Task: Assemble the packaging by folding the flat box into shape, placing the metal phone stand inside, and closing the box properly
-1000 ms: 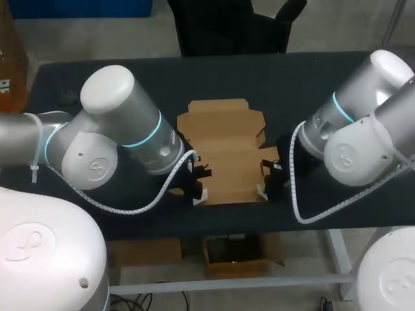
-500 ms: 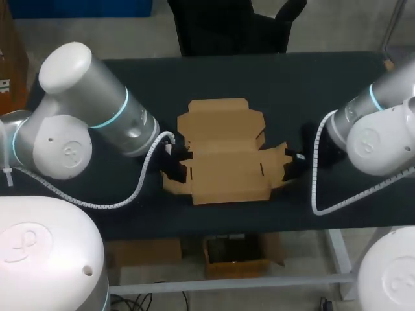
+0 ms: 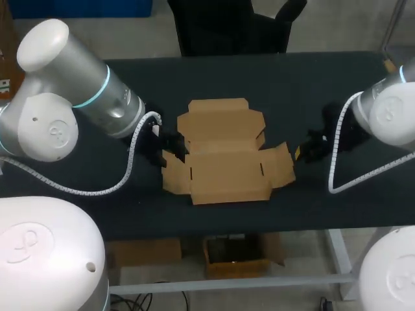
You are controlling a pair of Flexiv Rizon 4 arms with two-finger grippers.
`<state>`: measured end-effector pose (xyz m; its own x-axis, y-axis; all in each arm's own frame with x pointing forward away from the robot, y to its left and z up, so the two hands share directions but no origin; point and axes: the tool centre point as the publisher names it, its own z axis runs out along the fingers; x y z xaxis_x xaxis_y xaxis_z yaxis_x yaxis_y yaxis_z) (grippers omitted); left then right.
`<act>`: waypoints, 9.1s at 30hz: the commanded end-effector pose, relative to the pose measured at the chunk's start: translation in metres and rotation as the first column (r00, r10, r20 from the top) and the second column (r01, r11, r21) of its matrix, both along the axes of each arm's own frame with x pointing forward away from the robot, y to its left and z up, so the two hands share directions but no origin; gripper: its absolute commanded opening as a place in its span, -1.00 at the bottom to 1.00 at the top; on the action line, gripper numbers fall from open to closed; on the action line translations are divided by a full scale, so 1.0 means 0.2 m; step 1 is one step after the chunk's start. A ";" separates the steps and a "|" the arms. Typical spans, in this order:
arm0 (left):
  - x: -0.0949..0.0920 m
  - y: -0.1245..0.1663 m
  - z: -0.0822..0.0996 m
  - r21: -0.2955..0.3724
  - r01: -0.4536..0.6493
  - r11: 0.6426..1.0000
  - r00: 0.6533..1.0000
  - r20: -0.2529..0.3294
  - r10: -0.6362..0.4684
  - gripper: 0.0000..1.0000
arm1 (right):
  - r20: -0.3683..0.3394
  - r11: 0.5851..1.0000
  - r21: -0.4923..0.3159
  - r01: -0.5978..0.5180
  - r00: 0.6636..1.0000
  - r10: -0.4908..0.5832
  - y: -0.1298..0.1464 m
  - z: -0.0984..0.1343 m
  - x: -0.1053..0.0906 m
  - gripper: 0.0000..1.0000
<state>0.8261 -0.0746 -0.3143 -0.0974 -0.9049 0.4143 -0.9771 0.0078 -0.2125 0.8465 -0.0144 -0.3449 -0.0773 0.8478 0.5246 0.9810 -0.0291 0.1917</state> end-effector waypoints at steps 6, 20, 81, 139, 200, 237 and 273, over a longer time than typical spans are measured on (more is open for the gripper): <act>0.10 0.07 0.07 -0.023 0.025 0.999 1.000 -0.007 -0.025 1.00 | -0.019 0.972 0.227 -0.054 0.998 0.060 -0.06 0.10 0.15 1.00; 0.29 0.19 0.20 -0.059 0.057 0.997 0.997 -0.041 -0.059 1.00 | -0.058 0.955 0.295 -0.018 0.998 0.037 -0.13 0.21 0.32 1.00; 0.67 0.20 0.20 -0.178 0.193 0.965 0.981 0.040 -0.189 1.00 | -0.103 0.932 0.362 0.011 0.994 0.028 0.21 -0.11 0.70 0.00; 0.62 0.29 0.21 -0.202 0.195 0.960 0.980 0.081 -0.182 1.00 | -0.063 0.898 0.437 -0.047 0.995 0.083 0.46 -0.31 1.00 -0.06; 0.63 0.27 0.17 -0.238 0.356 0.904 0.934 0.127 -0.335 1.00 | 0.339 0.748 0.585 -0.314 0.932 0.126 0.42 0.05 0.91 -1.00; 0.87 0.07 0.31 -0.247 0.563 0.789 0.714 0.626 -0.313 1.00 | 0.606 0.628 0.593 -0.504 0.793 0.064 0.46 0.33 0.87 -1.00; 0.96 -0.27 0.39 -0.289 0.750 0.595 0.567 0.743 -0.356 0.48 | 0.698 0.573 0.576 -0.583 0.716 0.027 0.51 0.43 0.88 -1.00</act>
<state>1.0107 -0.1262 -0.2347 -0.8719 -0.2309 0.4318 -0.4761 0.1939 -0.8577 1.0197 0.0878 -0.2563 -0.7478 0.0686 0.6604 0.6474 -0.1453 0.7482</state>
